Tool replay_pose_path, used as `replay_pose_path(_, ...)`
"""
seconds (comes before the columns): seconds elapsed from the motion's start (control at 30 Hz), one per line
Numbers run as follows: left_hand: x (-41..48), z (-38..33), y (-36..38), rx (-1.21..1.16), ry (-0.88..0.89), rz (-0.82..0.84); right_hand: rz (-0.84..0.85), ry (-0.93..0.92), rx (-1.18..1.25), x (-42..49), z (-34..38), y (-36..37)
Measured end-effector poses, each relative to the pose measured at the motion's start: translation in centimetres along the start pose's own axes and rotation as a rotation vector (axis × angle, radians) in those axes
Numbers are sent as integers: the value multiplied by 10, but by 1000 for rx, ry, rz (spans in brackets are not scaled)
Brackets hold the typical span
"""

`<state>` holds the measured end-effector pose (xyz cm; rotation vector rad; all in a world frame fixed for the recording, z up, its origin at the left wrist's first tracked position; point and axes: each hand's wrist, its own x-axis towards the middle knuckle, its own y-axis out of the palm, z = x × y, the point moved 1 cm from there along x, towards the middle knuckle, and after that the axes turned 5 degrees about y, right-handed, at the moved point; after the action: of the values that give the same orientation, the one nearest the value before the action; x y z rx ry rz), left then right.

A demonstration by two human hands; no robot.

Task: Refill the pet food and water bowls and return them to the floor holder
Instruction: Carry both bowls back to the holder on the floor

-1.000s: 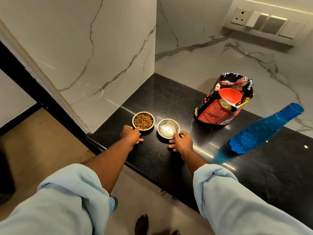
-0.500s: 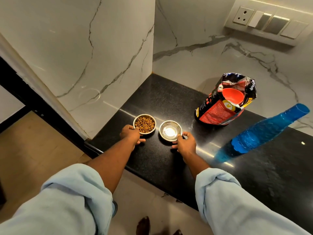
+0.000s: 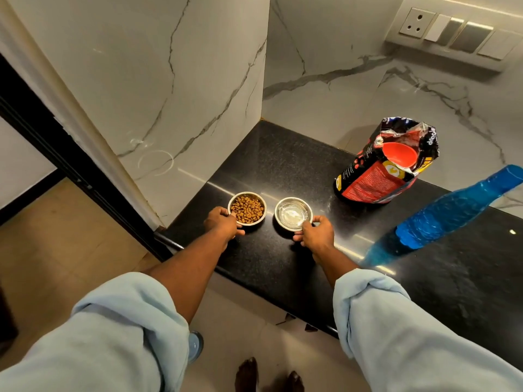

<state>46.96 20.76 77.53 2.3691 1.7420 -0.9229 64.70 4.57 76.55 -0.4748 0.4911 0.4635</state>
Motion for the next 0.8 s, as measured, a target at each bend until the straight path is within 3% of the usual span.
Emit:
replay_pose_path(0.33,-11,22,-24,44,33,-63,6,-28,-40,-13,-9,8)
replay_pose_path(0.8,-64,61,-70,-31,-20,-246,209,-115,-195,-54,-12,30)
